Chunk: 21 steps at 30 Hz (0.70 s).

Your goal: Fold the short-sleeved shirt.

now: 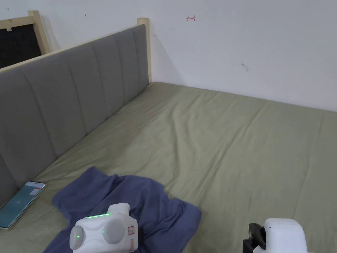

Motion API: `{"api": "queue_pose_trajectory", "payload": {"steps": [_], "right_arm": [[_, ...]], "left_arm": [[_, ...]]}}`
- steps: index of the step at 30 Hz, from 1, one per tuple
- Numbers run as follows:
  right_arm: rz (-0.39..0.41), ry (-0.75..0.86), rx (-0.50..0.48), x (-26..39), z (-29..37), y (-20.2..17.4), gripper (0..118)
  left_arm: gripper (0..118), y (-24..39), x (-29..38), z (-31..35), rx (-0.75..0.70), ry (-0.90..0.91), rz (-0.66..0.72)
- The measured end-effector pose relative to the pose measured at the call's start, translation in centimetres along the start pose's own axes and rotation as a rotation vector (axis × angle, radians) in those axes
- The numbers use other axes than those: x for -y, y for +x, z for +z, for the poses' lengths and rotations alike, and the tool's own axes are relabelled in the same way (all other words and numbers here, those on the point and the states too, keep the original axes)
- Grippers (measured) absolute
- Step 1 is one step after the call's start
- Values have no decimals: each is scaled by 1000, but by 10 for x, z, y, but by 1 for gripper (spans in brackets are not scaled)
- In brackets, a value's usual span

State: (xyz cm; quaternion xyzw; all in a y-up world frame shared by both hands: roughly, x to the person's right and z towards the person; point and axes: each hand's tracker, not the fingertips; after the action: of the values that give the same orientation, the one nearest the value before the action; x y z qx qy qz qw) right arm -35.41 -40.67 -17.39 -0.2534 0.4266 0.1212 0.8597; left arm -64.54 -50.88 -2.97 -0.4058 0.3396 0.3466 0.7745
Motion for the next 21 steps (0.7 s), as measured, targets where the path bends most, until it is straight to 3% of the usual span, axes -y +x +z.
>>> {"api": "queue_pose_trajectory", "payload": {"steps": [6, 9, 12, 15, 16, 19, 21], "right_arm": [[-8, -4, 12, 4, 10, 9, 0], [-50, 11, 33, 1, 19, 24, 0], [-74, 46, 83, -4, 34, 44, 0], [-106, 84, 155, -10, 52, 69, 0], [-126, 101, 178, -12, 61, 79, 0], [-171, 155, 258, -16, 88, 110, 0], [-193, 178, 318, -18, 107, 131, 0]], "left_arm": [[4, 4, -18, 25, 281, 41, 152], [4, 50, -29, 39, 198, 62, 1], [4, 98, -37, 55, 349, 77, -23], [4, 163, -36, 71, 354, 114, -174], [4, 187, -35, 77, 389, 120, -235], [4, 249, -29, 94, 661, 94, -225], [4, 301, -16, 106, 745, 81, -297]]}}
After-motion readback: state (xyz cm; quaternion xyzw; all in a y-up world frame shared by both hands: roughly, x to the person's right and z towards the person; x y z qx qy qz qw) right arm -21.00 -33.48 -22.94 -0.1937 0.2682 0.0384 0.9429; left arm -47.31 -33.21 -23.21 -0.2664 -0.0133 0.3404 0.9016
